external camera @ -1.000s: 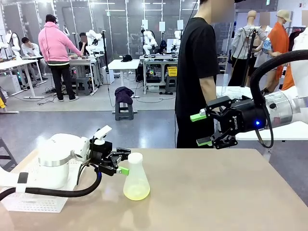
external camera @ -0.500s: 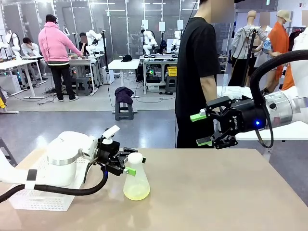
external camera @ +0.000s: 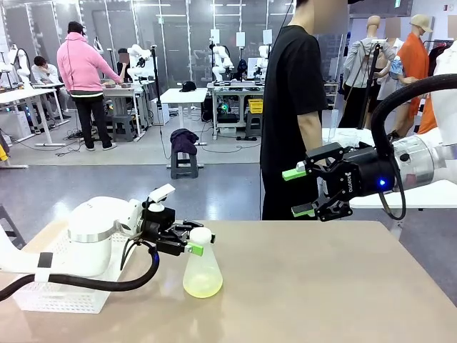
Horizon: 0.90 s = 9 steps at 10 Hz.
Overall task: Prepare the solutions needed for the experiment.
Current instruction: When the human places the Big flask in the center of the table, pick up the Big flask and place it in the left Organizing basket.
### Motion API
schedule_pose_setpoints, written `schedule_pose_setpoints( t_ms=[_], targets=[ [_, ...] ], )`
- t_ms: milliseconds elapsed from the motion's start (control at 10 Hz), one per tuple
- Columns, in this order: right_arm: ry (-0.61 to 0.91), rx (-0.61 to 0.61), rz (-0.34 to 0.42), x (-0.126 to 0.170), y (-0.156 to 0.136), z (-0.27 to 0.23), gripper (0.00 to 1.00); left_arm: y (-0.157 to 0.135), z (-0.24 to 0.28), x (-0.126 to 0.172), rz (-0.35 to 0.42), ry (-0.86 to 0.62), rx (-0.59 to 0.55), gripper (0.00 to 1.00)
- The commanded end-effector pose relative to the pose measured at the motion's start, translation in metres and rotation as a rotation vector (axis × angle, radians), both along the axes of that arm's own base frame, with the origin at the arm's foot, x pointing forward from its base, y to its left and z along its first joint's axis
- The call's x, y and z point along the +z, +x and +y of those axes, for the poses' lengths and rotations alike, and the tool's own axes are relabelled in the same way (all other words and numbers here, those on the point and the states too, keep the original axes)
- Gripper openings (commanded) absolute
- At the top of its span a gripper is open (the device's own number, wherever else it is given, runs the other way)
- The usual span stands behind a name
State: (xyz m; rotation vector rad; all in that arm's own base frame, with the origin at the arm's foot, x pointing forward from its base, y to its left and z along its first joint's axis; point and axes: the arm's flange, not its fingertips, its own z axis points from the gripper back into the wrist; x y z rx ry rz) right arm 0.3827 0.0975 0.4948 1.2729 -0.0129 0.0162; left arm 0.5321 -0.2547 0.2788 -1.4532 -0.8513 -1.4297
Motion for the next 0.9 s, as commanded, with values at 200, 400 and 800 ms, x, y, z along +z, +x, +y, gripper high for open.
schedule_pose_setpoints(
  t_ms=[200,400,800],
  targets=[
    [0.011,-0.003,0.001,-0.0003,-0.0011,0.0017,0.84,0.0068,-0.0049,-0.0063,0.016,-0.001,-0.022,0.52],
    [0.011,-0.003,0.001,-0.0003,-0.0011,0.0017,0.84,0.0077,-0.006,-0.0055,0.011,0.005,-0.014,0.4],
    [0.011,-0.003,0.001,-0.0003,-0.0011,0.0017,0.84,0.005,-0.0019,0.0017,-0.016,-0.015,0.0,0.15]
  ],
)
